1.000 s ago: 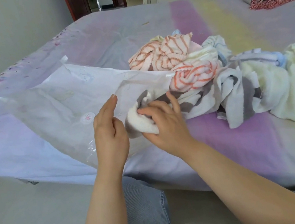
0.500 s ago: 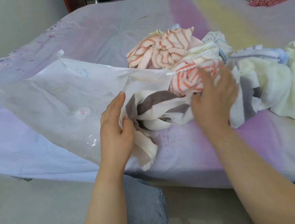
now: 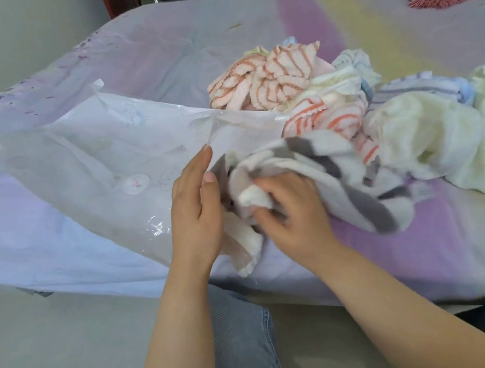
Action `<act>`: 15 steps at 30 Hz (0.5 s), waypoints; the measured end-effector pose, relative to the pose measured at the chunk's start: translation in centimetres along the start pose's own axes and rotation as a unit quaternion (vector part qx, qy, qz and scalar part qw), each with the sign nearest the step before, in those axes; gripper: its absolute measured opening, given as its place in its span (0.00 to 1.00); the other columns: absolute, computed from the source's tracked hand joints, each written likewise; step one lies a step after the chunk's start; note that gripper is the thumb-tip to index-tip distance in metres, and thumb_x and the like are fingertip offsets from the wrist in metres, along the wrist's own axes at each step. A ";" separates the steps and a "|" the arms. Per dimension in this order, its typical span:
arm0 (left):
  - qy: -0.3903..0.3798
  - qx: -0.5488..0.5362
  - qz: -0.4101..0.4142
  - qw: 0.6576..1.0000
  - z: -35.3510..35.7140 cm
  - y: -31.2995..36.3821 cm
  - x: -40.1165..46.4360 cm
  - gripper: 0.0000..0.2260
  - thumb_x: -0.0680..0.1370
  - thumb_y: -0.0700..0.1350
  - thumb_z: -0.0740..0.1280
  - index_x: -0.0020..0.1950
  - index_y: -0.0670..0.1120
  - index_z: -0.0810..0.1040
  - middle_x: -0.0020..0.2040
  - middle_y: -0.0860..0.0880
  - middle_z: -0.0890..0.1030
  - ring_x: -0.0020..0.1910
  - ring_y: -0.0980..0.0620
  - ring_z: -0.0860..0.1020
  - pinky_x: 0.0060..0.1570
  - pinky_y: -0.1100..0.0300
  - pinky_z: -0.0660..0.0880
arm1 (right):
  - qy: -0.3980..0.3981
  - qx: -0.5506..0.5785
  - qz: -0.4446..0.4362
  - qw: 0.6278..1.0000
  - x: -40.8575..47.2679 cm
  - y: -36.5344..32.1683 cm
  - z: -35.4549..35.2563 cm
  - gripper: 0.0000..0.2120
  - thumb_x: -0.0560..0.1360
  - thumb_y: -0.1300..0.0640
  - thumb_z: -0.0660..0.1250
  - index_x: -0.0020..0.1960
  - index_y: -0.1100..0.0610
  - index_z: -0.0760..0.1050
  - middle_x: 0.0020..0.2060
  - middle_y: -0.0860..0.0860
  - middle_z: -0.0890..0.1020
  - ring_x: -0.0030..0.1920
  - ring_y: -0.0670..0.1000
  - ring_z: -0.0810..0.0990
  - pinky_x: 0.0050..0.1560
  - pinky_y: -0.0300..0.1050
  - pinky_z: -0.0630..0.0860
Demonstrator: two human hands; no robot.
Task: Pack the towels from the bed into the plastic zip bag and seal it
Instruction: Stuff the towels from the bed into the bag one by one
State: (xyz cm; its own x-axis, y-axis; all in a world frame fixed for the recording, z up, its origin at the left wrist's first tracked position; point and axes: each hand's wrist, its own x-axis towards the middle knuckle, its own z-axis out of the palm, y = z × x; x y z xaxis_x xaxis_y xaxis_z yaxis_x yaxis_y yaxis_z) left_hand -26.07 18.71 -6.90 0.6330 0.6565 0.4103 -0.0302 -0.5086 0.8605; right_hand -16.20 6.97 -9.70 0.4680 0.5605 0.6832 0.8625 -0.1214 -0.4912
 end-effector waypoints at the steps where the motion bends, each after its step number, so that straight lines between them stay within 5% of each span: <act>1: 0.000 -0.005 -0.001 1.000 -0.2 0.1 -0.1 0.18 0.82 0.48 0.53 0.71 0.52 0.71 0.70 0.58 0.72 0.71 0.59 0.67 0.70 0.62 0.62 | -0.063 -0.019 -0.002 0.998 0.6 -0.8 0.6 0.12 0.72 0.53 0.64 0.55 0.50 0.76 0.47 0.46 0.81 0.52 0.50 0.75 0.54 0.46 0.66; 5: 0.000 -0.006 0.003 1.000 -0.8 -0.2 -0.4 0.19 0.82 0.50 0.54 0.71 0.51 0.71 0.70 0.57 0.72 0.71 0.57 0.67 0.70 0.58 0.64 | -0.289 -0.060 0.039 0.955 2.2 -0.6 1.5 0.14 0.75 0.52 0.62 0.59 0.43 0.75 0.54 0.41 0.81 0.61 0.47 0.72 0.67 0.45 0.54; 6: -0.001 -0.004 0.004 1.000 -0.9 -0.3 -0.5 0.18 0.82 0.49 0.55 0.71 0.51 0.71 0.70 0.57 0.72 0.71 0.57 0.68 0.70 0.58 0.64 | -0.256 -0.021 0.040 0.966 2.3 -0.5 1.1 0.11 0.76 0.54 0.62 0.57 0.46 0.77 0.51 0.43 0.82 0.58 0.48 0.75 0.65 0.49 0.61; 8: -0.002 0.003 0.006 1.000 -1.0 -0.7 -0.5 0.18 0.81 0.48 0.58 0.72 0.53 0.70 0.71 0.58 0.72 0.71 0.58 0.67 0.70 0.59 0.64 | -0.035 0.000 0.028 0.999 1.6 -0.1 0.2 0.07 0.76 0.56 0.64 0.51 0.53 0.80 0.49 0.48 0.82 0.52 0.51 0.77 0.57 0.52 0.71; 10: -0.005 0.008 0.008 1.000 -1.0 -1.0 -0.5 0.21 0.79 0.44 0.59 0.72 0.53 0.70 0.71 0.58 0.71 0.71 0.58 0.67 0.70 0.61 0.63 | 0.123 -0.101 0.052 0.986 0.1 0.6 -0.4 0.09 0.75 0.49 0.66 0.52 0.50 0.79 0.60 0.51 0.75 0.61 0.54 0.73 0.63 0.51 0.67; 11: -0.008 0.009 0.008 1.000 -0.9 -1.0 -0.4 0.23 0.77 0.42 0.60 0.72 0.54 0.70 0.71 0.57 0.71 0.71 0.57 0.67 0.70 0.61 0.63 | 0.114 -0.143 0.082 0.980 -1.0 1.2 -0.6 0.14 0.74 0.42 0.66 0.57 0.46 0.78 0.67 0.53 0.68 0.68 0.56 0.67 0.68 0.51 0.62; 13: -0.018 0.009 0.011 1.000 -0.7 -1.1 -0.4 0.27 0.73 0.38 0.59 0.71 0.55 0.68 0.71 0.56 0.70 0.72 0.56 0.67 0.70 0.63 0.63 | -0.028 -0.179 0.170 0.968 -3.0 2.2 -0.3 0.31 0.69 0.29 0.61 0.69 0.39 0.66 0.76 0.56 0.52 0.74 0.60 0.54 0.71 0.55 0.56; 15: -0.025 0.015 0.017 0.999 -0.6 -1.2 -0.2 0.31 0.72 0.32 0.59 0.71 0.56 0.67 0.72 0.55 0.70 0.72 0.55 0.67 0.70 0.62 0.63 | -0.172 -0.244 0.228 0.927 -4.4 3.1 0.3 0.43 0.65 0.26 0.60 0.75 0.38 0.49 0.77 0.54 0.44 0.72 0.60 0.57 0.67 0.56 0.62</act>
State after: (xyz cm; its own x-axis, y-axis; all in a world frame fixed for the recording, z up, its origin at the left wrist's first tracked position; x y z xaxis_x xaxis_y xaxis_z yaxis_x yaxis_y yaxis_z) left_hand -26.64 19.50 -7.83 0.6694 0.6104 0.4235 -0.0292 -0.5480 0.8360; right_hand -15.60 4.37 -14.41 0.7887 0.5775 0.2108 0.6137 -0.7187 -0.3270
